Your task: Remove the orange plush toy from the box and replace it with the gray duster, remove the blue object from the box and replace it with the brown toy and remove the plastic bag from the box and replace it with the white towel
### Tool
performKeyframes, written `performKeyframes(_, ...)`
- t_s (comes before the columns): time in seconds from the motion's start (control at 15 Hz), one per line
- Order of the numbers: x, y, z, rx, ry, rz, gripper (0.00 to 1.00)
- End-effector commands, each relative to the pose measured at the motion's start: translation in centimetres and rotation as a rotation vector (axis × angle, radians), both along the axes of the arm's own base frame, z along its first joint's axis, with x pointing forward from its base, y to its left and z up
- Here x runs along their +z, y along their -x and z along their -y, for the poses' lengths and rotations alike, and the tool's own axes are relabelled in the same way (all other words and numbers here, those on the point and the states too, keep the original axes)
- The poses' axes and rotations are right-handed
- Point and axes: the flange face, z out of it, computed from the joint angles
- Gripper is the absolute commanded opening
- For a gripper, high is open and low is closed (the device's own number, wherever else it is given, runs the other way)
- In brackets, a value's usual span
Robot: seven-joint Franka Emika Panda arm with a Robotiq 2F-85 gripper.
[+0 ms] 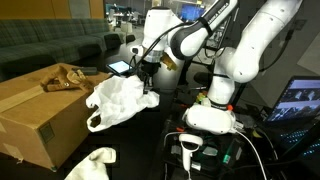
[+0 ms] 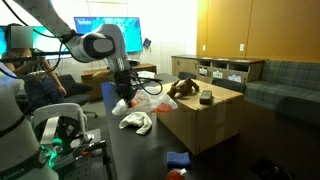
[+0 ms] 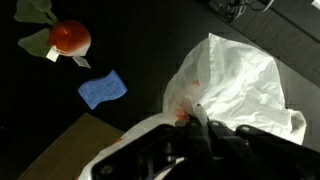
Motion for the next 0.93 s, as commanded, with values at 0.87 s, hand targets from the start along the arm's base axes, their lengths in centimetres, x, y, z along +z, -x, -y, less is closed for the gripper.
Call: performKeyframes(0.87, -12.9, -8.6, -1.9, 0.204, -0.035, -0.38, 0.0)
